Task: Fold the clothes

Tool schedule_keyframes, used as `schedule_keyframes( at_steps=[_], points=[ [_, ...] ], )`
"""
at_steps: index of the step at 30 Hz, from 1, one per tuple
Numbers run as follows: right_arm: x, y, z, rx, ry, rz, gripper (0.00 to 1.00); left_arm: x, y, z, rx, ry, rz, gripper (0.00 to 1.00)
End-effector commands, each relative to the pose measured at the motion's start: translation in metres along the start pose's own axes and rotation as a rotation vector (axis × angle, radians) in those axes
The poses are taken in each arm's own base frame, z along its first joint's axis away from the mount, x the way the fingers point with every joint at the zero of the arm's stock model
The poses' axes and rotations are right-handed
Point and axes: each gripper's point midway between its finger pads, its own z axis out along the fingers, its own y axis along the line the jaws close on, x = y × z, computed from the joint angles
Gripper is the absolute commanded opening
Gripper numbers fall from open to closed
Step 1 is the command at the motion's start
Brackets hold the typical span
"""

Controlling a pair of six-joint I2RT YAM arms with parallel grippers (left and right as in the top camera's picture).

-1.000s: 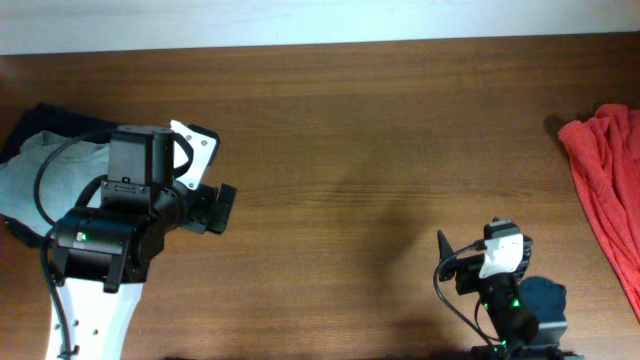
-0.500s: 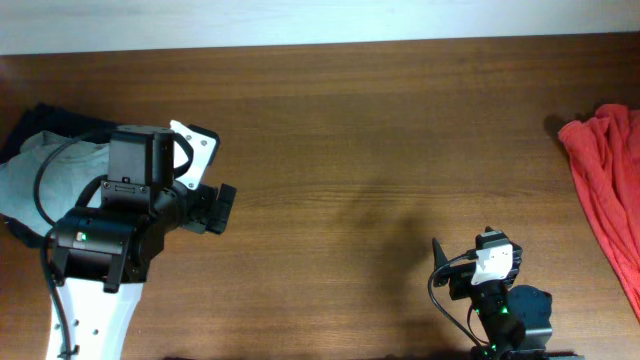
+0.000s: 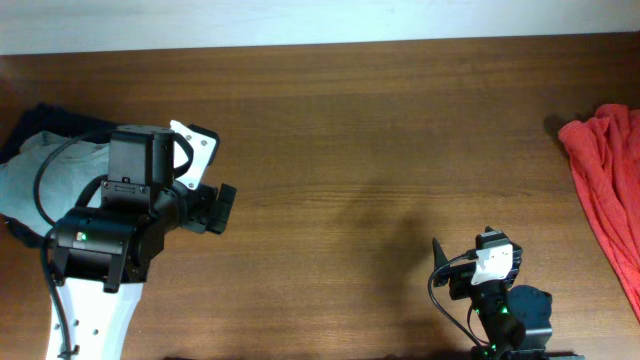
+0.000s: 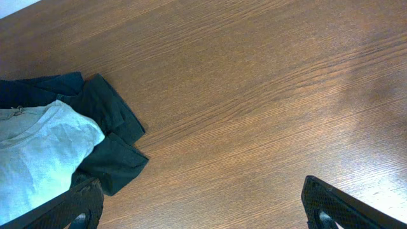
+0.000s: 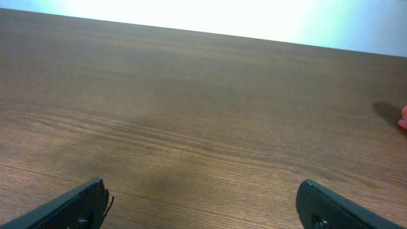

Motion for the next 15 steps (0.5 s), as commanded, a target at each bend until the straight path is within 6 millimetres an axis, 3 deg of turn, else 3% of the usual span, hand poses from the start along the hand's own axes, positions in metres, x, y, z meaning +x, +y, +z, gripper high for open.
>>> schedule_keyframes(
  at_steps=[1,7,12,15],
  points=[
    [0.001,0.0,0.001,0.003,-0.005,-0.008,0.99,-0.004,0.001,-0.004,-0.008,-0.016,-0.014,0.99],
    [0.001,0.0,0.001,0.003,-0.005,-0.008,0.99,0.026,0.013,-0.015,-0.1,0.047,-0.011,0.99],
    [0.001,0.0,0.001,0.003,-0.005,-0.008,0.99,0.014,0.027,-0.03,-0.213,-0.208,-0.045,0.99],
    [0.001,0.0,0.001,0.003,-0.005,-0.008,0.99,0.045,0.033,-0.031,-0.253,-0.242,-0.09,0.99]
  ],
)
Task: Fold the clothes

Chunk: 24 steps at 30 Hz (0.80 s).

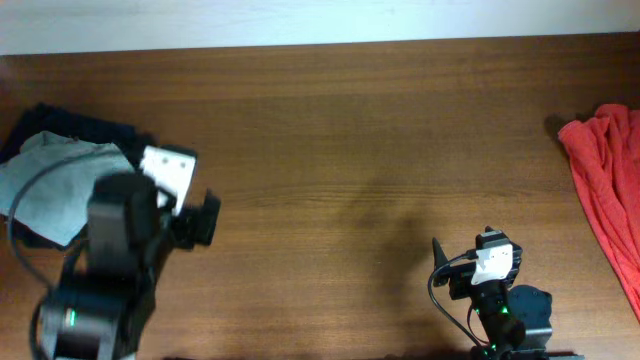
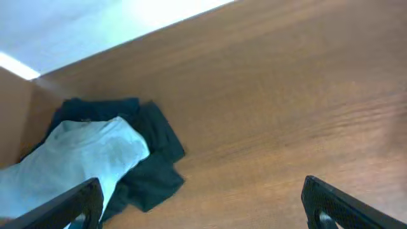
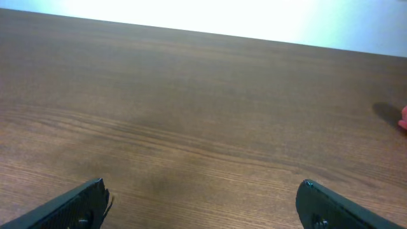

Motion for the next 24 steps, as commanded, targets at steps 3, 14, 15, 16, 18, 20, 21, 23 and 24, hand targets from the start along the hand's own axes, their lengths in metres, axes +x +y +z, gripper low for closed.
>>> schedule_keyframes(
  at_steps=[3,14,15,16,18,20,21,23,24],
  points=[
    [0.001,0.0,0.0,0.003,-0.005,-0.008,0.99,0.074,0.019,-0.008,-0.132,0.01,-0.09,0.99],
    [0.001,0.0,0.0,0.003,-0.005,-0.008,0.99,0.14,0.012,-0.001,-0.18,0.104,-0.07,0.99],
    [0.001,0.0,0.0,0.003,-0.005,-0.008,0.99,0.128,0.013,-0.002,-0.185,0.046,-0.08,0.99],
    [0.001,0.0,0.0,0.003,-0.005,-0.008,0.99,0.122,0.014,-0.002,-0.184,0.012,-0.086,0.99],
    [0.001,0.0,0.0,0.003,-0.005,-0.008,0.99,0.108,0.006,0.003,-0.144,-0.089,-0.093,0.99],
    [0.001,0.0,0.0,0.003,-0.005,-0.008,0.99,0.109,-0.007,0.013,-0.082,-0.143,-0.079,0.99],
    [0.001,0.0,0.0,0.003,-0.005,-0.008,0.99,0.111,-0.013,0.02,-0.056,-0.167,-0.078,0.99],
    [0.001,0.0,0.0,0.003,-0.005,-0.008,0.99,0.118,-0.023,0.033,-0.019,-0.214,-0.083,0.99],
    [0.001,0.0,0.0,0.003,-0.005,-0.008,0.99,0.122,-0.028,0.039,-0.004,-0.238,-0.084,0.99]
  ],
)
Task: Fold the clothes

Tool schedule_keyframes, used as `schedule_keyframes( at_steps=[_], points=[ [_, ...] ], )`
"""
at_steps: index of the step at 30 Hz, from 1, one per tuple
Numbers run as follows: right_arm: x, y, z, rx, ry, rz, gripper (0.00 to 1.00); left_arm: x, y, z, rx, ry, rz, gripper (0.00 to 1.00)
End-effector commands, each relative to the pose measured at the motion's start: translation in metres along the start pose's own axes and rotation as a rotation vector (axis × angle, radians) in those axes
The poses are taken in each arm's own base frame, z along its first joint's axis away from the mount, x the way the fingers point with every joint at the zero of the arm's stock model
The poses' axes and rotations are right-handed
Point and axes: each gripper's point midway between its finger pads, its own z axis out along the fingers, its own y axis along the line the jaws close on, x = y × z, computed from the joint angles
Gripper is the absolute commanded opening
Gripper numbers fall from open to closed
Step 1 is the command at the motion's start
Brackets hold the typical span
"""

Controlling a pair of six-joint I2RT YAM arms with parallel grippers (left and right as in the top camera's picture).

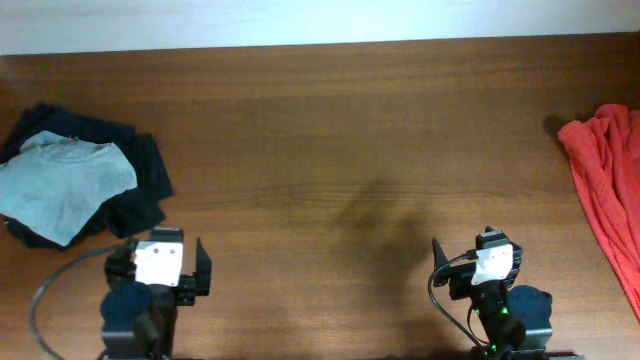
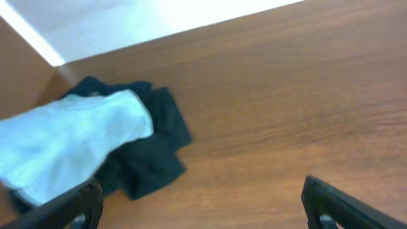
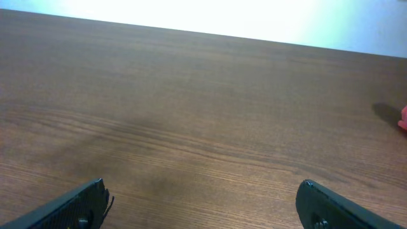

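Observation:
A light grey shirt [image 1: 62, 182] lies on top of a dark garment [image 1: 135, 195] at the table's far left; the left wrist view shows the same grey shirt [image 2: 70, 143] and dark garment [image 2: 149, 162]. A red garment [image 1: 605, 185] lies crumpled at the right edge. My left gripper [image 1: 158, 268] sits open near the front edge, below the pile, holding nothing. My right gripper [image 1: 478, 268] is open near the front right, nothing between its fingers.
Brown wooden table [image 1: 340, 150] with a pale wall strip along its far edge. A cable loops by the left arm [image 1: 50, 295].
My left arm has drawn back toward the front edge, uncovering the grey and dark pile. The right arm has not moved.
At first my left arm reached over the pile's right side, gripper open. Then it stood lower and further left, partly covering the dark garment. Now it rests at the front edge, clear of the clothes. The right arm stayed still throughout.

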Motion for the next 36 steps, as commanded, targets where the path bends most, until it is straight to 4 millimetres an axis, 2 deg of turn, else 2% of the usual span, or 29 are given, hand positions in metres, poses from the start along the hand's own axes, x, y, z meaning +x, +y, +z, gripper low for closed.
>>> schedule_keyframes(
  at_steps=[1,14,19,36],
  points=[
    [0.002,0.0,0.001,0.003,-0.002,-0.008,0.99,0.024,-0.029,0.015,0.12,-0.066,0.002,0.99],
    [0.002,0.0,0.001,0.003,-0.002,-0.008,0.99,0.051,-0.036,0.029,0.101,-0.148,-0.063,0.99],
    [0.002,0.0,0.001,0.003,-0.002,-0.008,0.99,0.045,-0.035,0.034,0.091,-0.199,-0.064,0.99],
    [0.002,0.0,0.001,0.003,-0.002,-0.008,0.99,0.046,-0.035,0.034,0.091,-0.197,-0.064,0.99]
  ],
)
